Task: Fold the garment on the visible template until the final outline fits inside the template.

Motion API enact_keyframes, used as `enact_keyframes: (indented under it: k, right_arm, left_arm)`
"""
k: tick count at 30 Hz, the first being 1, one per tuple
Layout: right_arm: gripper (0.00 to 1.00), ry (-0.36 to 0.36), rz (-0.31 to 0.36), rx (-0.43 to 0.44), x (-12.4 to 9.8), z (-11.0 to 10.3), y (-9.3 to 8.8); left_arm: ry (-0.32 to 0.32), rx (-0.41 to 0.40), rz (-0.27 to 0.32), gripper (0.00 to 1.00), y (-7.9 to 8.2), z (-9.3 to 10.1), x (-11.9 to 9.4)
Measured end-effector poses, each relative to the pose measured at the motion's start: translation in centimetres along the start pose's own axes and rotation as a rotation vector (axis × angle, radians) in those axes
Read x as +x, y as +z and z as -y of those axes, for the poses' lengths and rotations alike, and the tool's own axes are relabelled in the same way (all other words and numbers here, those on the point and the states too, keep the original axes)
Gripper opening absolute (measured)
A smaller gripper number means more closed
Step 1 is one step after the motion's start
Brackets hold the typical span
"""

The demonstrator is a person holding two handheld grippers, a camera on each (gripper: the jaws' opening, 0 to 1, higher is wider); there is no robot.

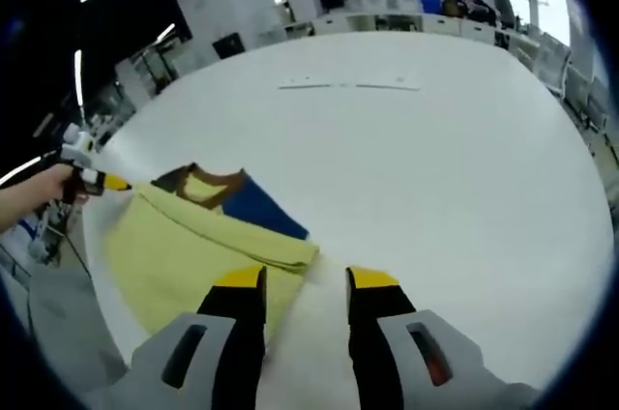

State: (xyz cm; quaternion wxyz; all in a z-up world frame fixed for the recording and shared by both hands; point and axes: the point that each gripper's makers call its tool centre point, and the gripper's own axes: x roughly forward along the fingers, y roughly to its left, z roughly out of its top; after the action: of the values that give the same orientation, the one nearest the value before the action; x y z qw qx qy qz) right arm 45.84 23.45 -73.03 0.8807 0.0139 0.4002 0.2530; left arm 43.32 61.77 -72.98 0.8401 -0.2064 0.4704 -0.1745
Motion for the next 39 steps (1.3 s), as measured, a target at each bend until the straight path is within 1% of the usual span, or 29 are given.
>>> enact_keyframes:
  k: [7, 17, 21, 30, 34, 39]
  right_arm:
    - [0.4, 0.009, 0.014, -0.003, -1.2, -1.0, 0.0]
    - [0.5, 0.044, 0.029, -0.005, -3.3, -3.2, -0.6]
    - [0.56, 0.064, 0.028, -0.001, -4.0, -4.2, -1.1]
    - [0.69, 0.097, 0.048, 0.023, -5.8, -6.0, -1.7]
    - [0.73, 0.099, 0.057, 0.026, -6.7, -6.5, -2.1]
    - [0.76, 0.102, 0.074, 0.048, -7.8, -7.0, -2.6]
  left_arm:
    - [-0.002, 0.022, 0.014, 0.31, -0.5, 0.5, -1.0]
    - [-0.006, 0.057, 0.022, 0.39, -2.0, 1.2, -2.9]
    - [-0.01, 0.072, 0.031, 0.43, -2.7, 1.7, -3.8]
    - [-0.025, 0.115, 0.055, 0.52, -3.4, 3.0, -5.5]
    - [-0.032, 0.124, 0.064, 0.56, -3.8, 3.4, -6.0]
    - [-0.05, 0.145, 0.061, 0.62, -4.7, 4.4, -6.8]
